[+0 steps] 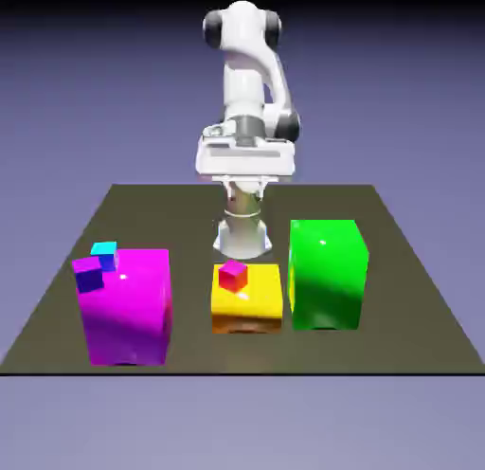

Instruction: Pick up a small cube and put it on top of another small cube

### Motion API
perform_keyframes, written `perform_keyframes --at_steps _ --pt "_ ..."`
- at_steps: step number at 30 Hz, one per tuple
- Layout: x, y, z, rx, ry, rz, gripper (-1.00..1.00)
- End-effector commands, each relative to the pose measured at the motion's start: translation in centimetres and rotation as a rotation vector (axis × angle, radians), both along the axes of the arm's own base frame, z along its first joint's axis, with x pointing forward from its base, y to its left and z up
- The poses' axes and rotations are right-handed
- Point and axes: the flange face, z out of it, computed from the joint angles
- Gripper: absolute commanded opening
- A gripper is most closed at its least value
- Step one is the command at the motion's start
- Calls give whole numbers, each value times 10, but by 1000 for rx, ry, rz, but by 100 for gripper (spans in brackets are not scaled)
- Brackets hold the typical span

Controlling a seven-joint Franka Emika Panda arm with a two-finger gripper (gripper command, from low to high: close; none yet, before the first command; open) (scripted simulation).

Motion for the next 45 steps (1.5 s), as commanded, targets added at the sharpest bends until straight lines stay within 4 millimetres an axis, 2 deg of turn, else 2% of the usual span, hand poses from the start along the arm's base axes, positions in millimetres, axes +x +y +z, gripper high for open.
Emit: perform_keyframes --at_steps 1,4,8,10,13,15,16,25,37,38,39,45 --pt "4 -21 -10 30 54 -71 0" --pt "5 -90 -39 128 207 -302 0" --pt "-17 -179 -80 267 398 -620 0" --pt "-38 -221 -100 340 488 -783 0" --pt "-81 -278 -130 455 619 -1030 0" --pt "-116 -311 -149 533 704 -1195 0" --pt "-124 -317 -156 558 714 -1257 0" --pt "-139 -308 -219 705 620 -1691 0" --pt "-129 -235 -261 855 432 -2066 0" --pt "-122 -224 -253 841 433 -2025 0" --pt "-122 -224 -253 841 433 -2025 0" --pt "-120 -224 -306 841 433 -2024 0"
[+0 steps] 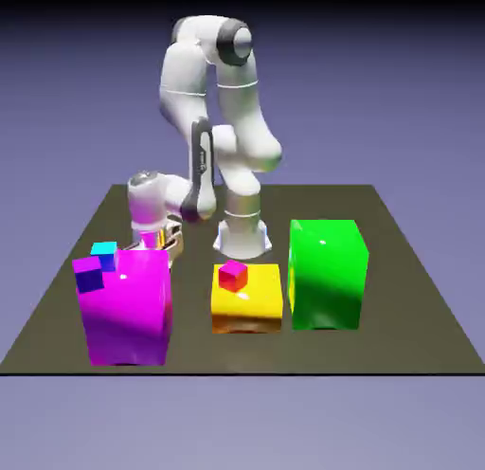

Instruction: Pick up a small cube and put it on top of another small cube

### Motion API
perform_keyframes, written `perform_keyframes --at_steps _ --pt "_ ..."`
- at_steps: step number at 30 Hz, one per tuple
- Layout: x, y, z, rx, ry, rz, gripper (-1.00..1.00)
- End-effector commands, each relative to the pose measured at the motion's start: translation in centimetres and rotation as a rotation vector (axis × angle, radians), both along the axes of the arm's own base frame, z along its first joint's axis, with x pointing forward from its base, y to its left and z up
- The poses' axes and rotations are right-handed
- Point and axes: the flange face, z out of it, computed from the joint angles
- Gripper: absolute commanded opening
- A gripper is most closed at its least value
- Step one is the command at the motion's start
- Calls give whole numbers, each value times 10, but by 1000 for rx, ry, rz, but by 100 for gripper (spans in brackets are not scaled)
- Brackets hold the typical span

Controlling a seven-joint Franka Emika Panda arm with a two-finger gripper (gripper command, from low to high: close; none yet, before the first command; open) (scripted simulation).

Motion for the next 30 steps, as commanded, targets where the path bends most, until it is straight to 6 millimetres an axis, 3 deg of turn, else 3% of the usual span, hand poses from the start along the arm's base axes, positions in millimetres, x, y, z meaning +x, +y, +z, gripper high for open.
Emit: perform_keyframes --at_steps 1,2,3,4,12,22,27,30 --pt "0 1 -9 0 0 0 0" --pt "-1 1 -17 0 0 0 0" --pt "-1 1 -17 0 0 0 -100" --pt "-1 1 -17 0 0 0 -100" --pt "-2 1 53 0 0 0 -100" --pt "-19 35 28 136 368 476 -100" --pt "-5 57 55 113 521 694 -100" --pt "24 84 90 60 458 726 -100"
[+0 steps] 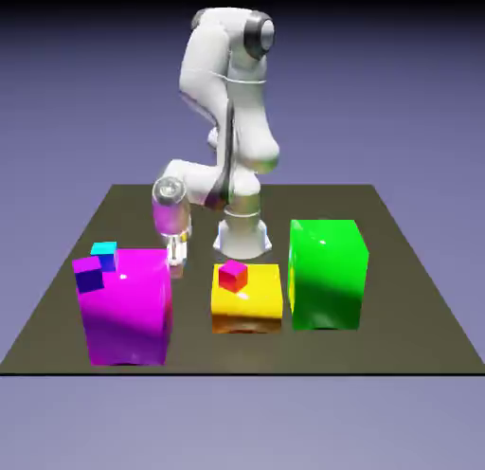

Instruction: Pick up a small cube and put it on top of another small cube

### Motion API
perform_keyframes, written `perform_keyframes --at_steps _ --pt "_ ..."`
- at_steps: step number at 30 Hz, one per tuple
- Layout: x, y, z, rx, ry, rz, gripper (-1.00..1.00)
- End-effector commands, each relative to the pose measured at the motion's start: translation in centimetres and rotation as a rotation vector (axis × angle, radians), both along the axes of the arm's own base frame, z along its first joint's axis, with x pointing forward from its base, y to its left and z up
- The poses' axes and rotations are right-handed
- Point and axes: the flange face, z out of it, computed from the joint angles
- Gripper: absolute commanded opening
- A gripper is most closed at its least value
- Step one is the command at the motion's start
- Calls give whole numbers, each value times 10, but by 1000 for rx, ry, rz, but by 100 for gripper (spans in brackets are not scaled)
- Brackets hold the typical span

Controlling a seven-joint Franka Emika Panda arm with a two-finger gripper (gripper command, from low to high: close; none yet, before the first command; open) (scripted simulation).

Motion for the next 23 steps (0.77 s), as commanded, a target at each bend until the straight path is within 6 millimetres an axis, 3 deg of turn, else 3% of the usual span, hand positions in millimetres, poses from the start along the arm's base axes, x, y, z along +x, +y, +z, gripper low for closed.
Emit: perform_keyframes --at_steps 1,6,10,12,13,19,20,21,23 --pt "8 11 12 -3 -26 14 -100" --pt "40 64 64 24 -204 41 -100" --pt "54 112 106 81 -358 65 -100" --pt "59 120 118 113 -436 30 -100" --pt "59 120 118 113 -436 30 -100" --pt "59 121 48 113 -436 30 -100" --pt "59 121 48 113 -436 30 100" --pt "59 121 48 113 -436 30 100" --pt "61 120 71 112 -436 30 100"
